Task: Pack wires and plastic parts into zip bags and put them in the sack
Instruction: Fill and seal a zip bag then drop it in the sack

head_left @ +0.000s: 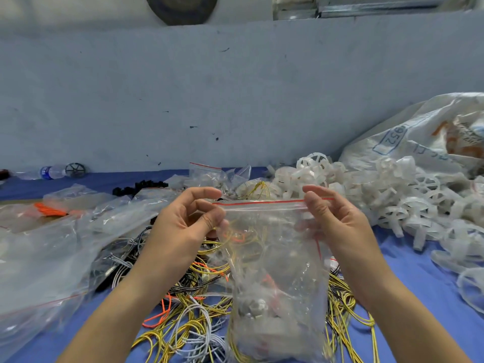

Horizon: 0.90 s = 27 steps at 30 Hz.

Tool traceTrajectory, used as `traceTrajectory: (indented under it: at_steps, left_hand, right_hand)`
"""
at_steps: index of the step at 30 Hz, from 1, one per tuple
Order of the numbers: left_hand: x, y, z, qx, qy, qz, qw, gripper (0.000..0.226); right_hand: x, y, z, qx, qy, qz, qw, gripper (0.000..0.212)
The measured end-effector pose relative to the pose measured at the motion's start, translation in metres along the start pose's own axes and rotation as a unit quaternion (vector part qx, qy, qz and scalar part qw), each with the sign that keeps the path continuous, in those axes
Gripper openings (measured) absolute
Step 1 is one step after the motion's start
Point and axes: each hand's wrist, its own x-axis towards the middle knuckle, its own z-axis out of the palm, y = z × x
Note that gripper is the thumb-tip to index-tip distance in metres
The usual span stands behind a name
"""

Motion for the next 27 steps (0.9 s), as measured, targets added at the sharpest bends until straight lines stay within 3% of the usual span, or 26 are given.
traceTrajectory:
  at_steps: [3,6,12,27]
  left_hand:
    - [-0.0009,0.0009,-0.0013,0.020,-0.004,0.011,1.000,0.022]
    - [-0.0020,0.0017,-0.0032,0.017,-0.001,0.004,1.000,0.023]
    - [-0.0059,0.0041,-0.0008,0.000,-0.069,-0.092,0.993,0.030]
    - [-0.0056,0.0067,0.0014,-0.002,-0.063,-0.119,0.991,0.039]
  right_hand:
    - [0.0011,-0.0041,0.0007,-0.029,-0.021,-0.022,0.999,0.031]
    - [0.0018,-0.0053,-0.0014,-0.035,-0.015,-0.034,0.999,0.026]
    - [-0.0009,-0.0071,-0.0010,-0.040,-0.023,-0.051,0.998,0.025]
    - [-0.0026,-0.0086,-0.0019,-0.059,-0.033,-0.069,0.995,0.023]
